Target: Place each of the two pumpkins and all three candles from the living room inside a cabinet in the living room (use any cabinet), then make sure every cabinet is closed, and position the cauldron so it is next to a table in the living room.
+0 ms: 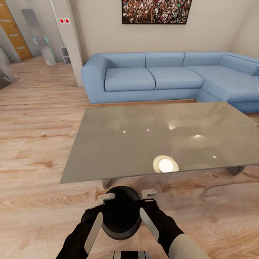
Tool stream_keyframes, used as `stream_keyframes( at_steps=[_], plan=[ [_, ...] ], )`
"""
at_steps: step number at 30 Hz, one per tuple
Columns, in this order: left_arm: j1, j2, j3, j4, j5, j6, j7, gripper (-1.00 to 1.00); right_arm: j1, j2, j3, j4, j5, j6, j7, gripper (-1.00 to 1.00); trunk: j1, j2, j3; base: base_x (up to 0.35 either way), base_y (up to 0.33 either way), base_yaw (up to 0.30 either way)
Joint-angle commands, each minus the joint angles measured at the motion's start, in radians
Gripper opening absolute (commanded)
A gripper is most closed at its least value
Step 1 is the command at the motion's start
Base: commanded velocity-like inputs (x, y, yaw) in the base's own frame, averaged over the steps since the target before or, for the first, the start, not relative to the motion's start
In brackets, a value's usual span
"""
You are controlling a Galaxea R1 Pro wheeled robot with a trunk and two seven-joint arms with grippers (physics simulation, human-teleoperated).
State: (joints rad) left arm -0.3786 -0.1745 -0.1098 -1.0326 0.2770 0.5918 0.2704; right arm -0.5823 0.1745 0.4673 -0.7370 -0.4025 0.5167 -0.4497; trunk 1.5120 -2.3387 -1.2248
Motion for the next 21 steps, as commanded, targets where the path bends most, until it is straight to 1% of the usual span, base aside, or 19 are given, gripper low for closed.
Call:
stream_keyframes(
  at_steps=[1, 8, 10, 13, 14, 19, 21],
  plan=[
    [0.000, 0.000, 0.000, -0.001, 0.010, 0.003, 0.009, 1.00, -0.001, 0.000, 0.003, -0.001, -0.009, 0.002, -0.009, 1.00, -0.004, 0.007, 0.002, -0.013, 0.000, 0.000],
    [-0.001, 0.000, 0.005, 0.000, 0.008, 0.003, 0.014, 1.00, -0.001, 0.000, 0.002, -0.001, -0.009, 0.003, -0.009, 1.00, -0.031, 0.056, 0.024, -0.003, 0.000, 0.000],
    [-0.002, 0.000, 0.007, 0.001, 0.009, 0.003, 0.042, 1.00, -0.001, 0.000, 0.002, -0.001, -0.009, 0.003, -0.009, 1.00, -0.039, 0.070, 0.031, 0.000, 0.000, 0.000],
    [-0.002, 0.000, 0.008, 0.002, 0.013, 0.003, 0.120, 1.00, -0.001, 0.000, 0.002, -0.001, -0.009, 0.003, -0.009, 1.00, -0.050, 0.091, 0.040, 0.000, 0.000, 0.000],
    [-0.002, 0.000, 0.008, 0.002, 0.013, 0.003, 0.131, 1.00, -0.001, 0.000, 0.002, 0.000, -0.009, 0.003, -0.009, 1.00, -0.054, 0.098, 0.043, 0.000, 0.000, 0.000],
    [-0.002, 0.000, 0.009, 0.007, 0.014, 0.003, 0.151, 1.00, -0.001, 0.000, 0.002, 0.002, -0.010, 0.007, -0.009, 1.00, -0.073, 0.133, 0.059, -0.001, 0.000, 0.000],
    [-0.002, 0.000, 0.009, 0.009, 0.014, 0.003, 0.154, 1.00, -0.001, 0.000, 0.001, 0.002, -0.010, 0.009, -0.009, 1.00, -0.081, 0.147, 0.065, -0.162, 0.000, 0.000]
  ],
)
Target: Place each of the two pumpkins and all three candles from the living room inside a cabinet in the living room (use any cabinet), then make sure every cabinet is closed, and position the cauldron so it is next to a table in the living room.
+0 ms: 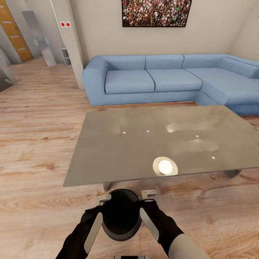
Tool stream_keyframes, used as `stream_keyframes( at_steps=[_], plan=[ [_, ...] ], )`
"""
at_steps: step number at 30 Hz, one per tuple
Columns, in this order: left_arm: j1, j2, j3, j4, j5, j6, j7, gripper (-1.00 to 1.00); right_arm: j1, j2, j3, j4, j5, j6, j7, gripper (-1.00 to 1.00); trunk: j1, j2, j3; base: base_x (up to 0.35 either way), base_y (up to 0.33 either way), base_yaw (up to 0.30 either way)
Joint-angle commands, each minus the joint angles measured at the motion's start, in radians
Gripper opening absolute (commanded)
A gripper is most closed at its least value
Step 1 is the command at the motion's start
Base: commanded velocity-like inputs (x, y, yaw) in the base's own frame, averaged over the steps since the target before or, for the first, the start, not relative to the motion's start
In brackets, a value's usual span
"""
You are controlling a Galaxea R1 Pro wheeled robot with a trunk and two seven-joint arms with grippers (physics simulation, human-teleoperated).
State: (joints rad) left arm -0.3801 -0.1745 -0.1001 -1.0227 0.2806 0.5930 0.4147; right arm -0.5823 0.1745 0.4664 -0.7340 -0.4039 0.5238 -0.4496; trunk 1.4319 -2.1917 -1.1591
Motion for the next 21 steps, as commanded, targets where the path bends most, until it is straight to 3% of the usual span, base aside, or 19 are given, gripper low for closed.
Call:
stream_keyframes(
  at_steps=[1, 21],
  plan=[
    [0.000, 0.000, -0.001, -0.001, 0.010, 0.002, 0.010, 1.00, -0.001, 0.000, 0.002, -0.001, -0.009, 0.003, -0.009, 1.00, -0.004, 0.007, 0.002, -0.252, 0.000, 0.000],
    [0.000, 0.000, 0.012, 0.000, 0.015, -0.001, 0.008, 1.00, -0.001, 0.000, 0.001, -0.001, -0.011, 0.005, -0.009, 1.00, -0.081, 0.147, 0.065, -0.110, 0.000, 0.000]
  ],
)
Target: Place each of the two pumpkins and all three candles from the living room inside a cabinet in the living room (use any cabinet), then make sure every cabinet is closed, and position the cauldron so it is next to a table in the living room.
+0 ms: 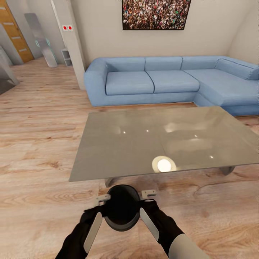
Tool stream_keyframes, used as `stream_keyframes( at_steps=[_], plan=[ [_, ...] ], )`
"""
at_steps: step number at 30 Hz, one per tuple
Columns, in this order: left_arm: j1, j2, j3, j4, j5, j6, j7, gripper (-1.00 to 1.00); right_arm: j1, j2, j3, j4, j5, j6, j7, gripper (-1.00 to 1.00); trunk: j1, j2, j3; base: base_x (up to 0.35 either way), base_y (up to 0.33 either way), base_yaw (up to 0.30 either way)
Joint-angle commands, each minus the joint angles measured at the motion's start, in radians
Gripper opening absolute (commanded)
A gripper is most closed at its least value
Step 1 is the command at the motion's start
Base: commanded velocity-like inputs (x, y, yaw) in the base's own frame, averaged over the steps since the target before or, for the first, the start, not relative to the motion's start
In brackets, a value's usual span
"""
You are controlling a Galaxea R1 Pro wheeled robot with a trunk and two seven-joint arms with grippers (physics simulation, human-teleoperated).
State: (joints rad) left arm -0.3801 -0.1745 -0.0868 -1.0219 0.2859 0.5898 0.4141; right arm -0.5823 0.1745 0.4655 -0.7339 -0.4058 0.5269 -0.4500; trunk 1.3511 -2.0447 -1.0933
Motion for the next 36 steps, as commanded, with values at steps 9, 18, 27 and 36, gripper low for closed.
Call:
stream_keyframes(
  at_steps=[9, 18, 27, 36],
  plan=[
    [0.000, 0.000, 0.022, 0.003, 0.010, 0.002, 0.010, 1.00, -0.001, 0.000, 0.002, -0.003, -0.007, 0.002, -0.010, 1.00, -0.035, 0.063, 0.028, -0.008, 0.000, 0.000],
    [0.000, 0.000, 0.023, 0.010, 0.010, 0.003, 0.006, 1.00, -0.001, 0.000, 0.002, -0.005, -0.007, 0.001, -0.009, 1.00, -0.069, 0.126, 0.056, 0.000, 0.000, 0.000],
    [-0.028, 0.000, 0.092, 0.112, 0.010, 0.072, -0.006, 1.00, -0.001, 0.000, -0.001, -0.007, -0.012, 0.010, -0.012, 1.00, -0.104, 0.189, 0.084, 0.000, 0.000, 0.000],
    [-0.036, 0.005, 0.094, 0.123, 0.010, 0.111, -0.005, 1.00, -0.002, 0.000, -0.011, -0.050, -0.018, 0.170, -0.015, 1.00, -0.138, 0.252, 0.112, 0.000, 0.000, 0.000]
  ],
)
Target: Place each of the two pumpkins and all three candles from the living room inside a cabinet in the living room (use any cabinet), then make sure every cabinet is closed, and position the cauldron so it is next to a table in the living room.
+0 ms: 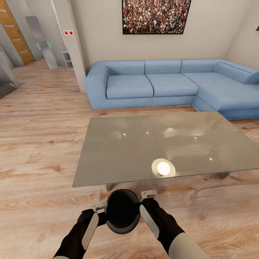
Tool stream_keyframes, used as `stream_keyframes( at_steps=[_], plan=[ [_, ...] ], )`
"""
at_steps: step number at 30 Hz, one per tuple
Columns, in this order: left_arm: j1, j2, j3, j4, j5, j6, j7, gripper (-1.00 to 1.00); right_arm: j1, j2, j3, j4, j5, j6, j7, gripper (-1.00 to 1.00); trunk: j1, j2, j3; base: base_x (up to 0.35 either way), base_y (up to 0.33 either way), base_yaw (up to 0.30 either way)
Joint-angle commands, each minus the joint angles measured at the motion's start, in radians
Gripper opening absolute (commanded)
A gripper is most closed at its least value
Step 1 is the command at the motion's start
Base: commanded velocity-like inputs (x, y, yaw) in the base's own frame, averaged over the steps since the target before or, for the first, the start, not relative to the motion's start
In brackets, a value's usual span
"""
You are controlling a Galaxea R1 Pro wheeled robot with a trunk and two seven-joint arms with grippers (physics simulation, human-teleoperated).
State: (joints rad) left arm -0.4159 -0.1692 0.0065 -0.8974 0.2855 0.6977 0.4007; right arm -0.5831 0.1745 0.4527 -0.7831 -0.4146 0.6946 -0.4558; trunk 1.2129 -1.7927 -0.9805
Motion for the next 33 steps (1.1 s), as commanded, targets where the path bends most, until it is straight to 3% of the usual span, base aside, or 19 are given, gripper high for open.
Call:
stream_keyframes(
  at_steps=[1, 5, 8, 11, 14, 16, 17, 18, 21, 24, 26, 33],
  plan=[
    [-0.002, 0.001, 0.001, 0.004, 0.011, 0.016, 0.008, 1.00, -0.001, 0.000, 0.002, -0.002, -0.010, 0.017, -0.010, 1.00, -0.004, 0.007, 0.002, 0.000, 0.000, 0.000],
    [-0.006, 0.006, 0.000, 0.062, 0.008, 0.029, 0.007, 1.00, 0.003, 0.000, -0.019, -0.002, -0.010, 0.060, -0.011, 1.00, -0.019, 0.035, 0.015, 0.000, 0.000, 0.000],
    [-0.006, 0.042, 0.000, 0.121, 0.009, 0.022, 0.007, 1.00, 0.012, 0.000, -0.050, -0.002, -0.010, 0.065, -0.012, 1.00, -0.031, 0.056, 0.024, 0.000, 0.000, 0.000],
    [-0.007, 0.088, 0.001, 0.193, 0.010, -0.032, 0.005, 1.00, 0.017, 0.000, -0.076, -0.001, -0.009, 0.064, -0.013, 1.00, -0.042, 0.077, 0.034, 0.000, 0.000, 0.000],
    [-0.007, 0.111, 0.004, 0.267, 0.011, -0.081, 0.004, 1.00, 0.071, 0.000, -0.087, -0.002, -0.009, 0.056, -0.014, 1.00, -0.054, 0.098, 0.043, 0.000, 0.000, 0.000],
    [-0.007, 0.115, 0.005, 0.291, 0.011, -0.109, 0.004, 1.00, 0.103, 0.000, -0.092, -0.002, -0.009, 0.047, -0.013, 1.00, -0.062, 0.112, 0.049, 0.000, 0.000, 0.000],
    [-0.007, 0.116, 0.005, 0.308, 0.011, -0.132, 0.004, 1.00, 0.118, -0.015, -0.094, -0.001, -0.010, 0.035, -0.013, 1.00, -0.065, 0.119, 0.053, 0.000, 0.000, 0.000],
    [-0.007, 0.117, 0.005, 0.402, 0.009, -0.227, 0.004, 1.00, 0.186, -0.064, -0.098, 0.004, -0.011, -0.047, -0.010, 1.00, -0.069, 0.126, 0.056, 0.000, 0.000, 0.000],
    [-0.006, 0.117, 0.004, 0.437, 0.007, -0.289, 0.004, 1.00, 0.224, -0.094, -0.098, 0.010, -0.012, -0.081, -0.009, 1.00, -0.081, 0.147, 0.065, 0.000, 0.000, 0.000],
    [-0.007, 0.115, -0.003, 0.444, 0.003, -0.315, 0.004, 1.00, 0.243, -0.101, -0.098, 0.021, -0.013, -0.105, -0.008, 1.00, -0.092, 0.168, 0.075, 0.000, 0.000, 0.000],
    [-0.006, 0.113, -0.008, 0.447, 0.001, -0.354, 0.004, 1.00, 0.248, -0.103, -0.098, 0.057, -0.013, -0.161, -0.009, 1.00, -0.100, 0.182, 0.081, 0.000, 0.000, 0.000],
    [-0.006, 0.111, -0.008, 0.477, -0.003, -0.389, 0.004, 1.00, 0.250, -0.104, -0.098, 0.152, -0.013, -0.277, -0.008, 1.00, -0.127, 0.231, 0.103, 0.000, 0.000, 0.000]
  ],
)
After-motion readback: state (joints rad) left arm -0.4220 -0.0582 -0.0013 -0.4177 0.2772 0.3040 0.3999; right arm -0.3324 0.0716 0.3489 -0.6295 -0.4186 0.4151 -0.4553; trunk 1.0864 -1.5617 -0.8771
